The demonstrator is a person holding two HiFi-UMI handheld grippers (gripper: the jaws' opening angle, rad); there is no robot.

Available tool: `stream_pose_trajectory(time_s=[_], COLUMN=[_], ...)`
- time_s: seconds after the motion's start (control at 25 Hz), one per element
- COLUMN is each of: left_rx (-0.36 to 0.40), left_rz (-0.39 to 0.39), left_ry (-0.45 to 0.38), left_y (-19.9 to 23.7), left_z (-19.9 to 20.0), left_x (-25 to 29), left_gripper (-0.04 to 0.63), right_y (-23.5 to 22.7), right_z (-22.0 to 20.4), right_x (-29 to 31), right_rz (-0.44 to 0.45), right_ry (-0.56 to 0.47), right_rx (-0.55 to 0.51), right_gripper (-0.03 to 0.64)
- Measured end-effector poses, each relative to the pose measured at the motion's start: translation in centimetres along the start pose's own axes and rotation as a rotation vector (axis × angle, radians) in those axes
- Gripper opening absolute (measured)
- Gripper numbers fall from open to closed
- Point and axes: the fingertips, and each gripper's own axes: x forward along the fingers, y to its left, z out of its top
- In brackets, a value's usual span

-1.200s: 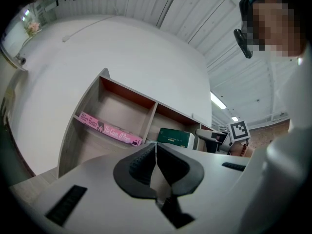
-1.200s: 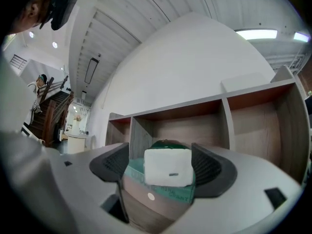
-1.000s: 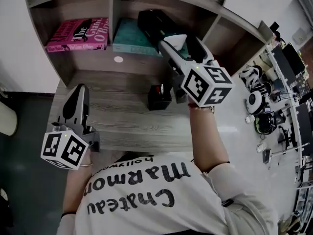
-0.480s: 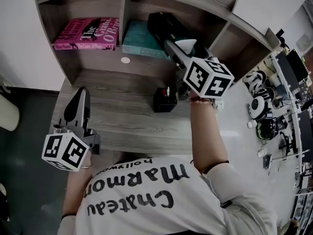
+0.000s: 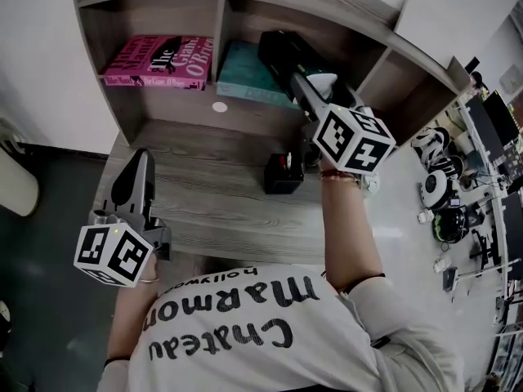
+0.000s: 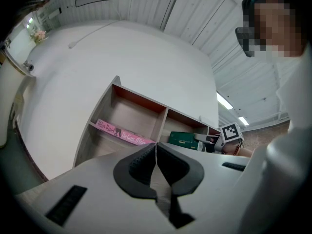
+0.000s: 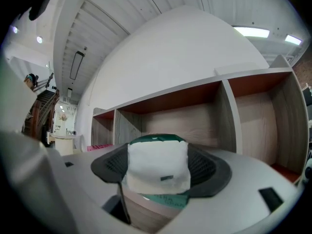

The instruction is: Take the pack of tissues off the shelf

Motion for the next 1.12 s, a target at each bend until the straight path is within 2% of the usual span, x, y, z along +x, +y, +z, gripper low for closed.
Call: stream_pose_trajectory(time_s=[0.28,0.4,0.52,0.76,1.12], left_rx=[-0.026,0.003,0.039,0.01,0.013], left_rz=[0.02,0.022,0.018,0.005,0.013], left_ry=[-0.011,-0.008,-0.002,-0.004,-0.038], left_y=[0.5,0.2,-0.3,-1.4,-4.1], left_z=[0.0,0.0,-0.2,-0.5,0.6], left_x=[-0.5,-0.5,-0.3,-0.1,-1.3], left_gripper=[0.021,0.021,0.021,0.021,0.021], right_y=[0.6,0.8,0.8,1.1,2.0], right_z=[0.2,0.4,0.7,1.3,0.9], right_x=[-0.8,-1.3,-2.0,-3.6,-5.9], right_rz=[-0.008,-0.003,0.008,0.063,0.109], right_ry=[-0.017,-0.033,-0.068,-0.124,-0.096], right_rx=[-0.012,-0.001,0.049,0.147,0.103], right_gripper=[0.347,0.344,0.339,0.339,0.339])
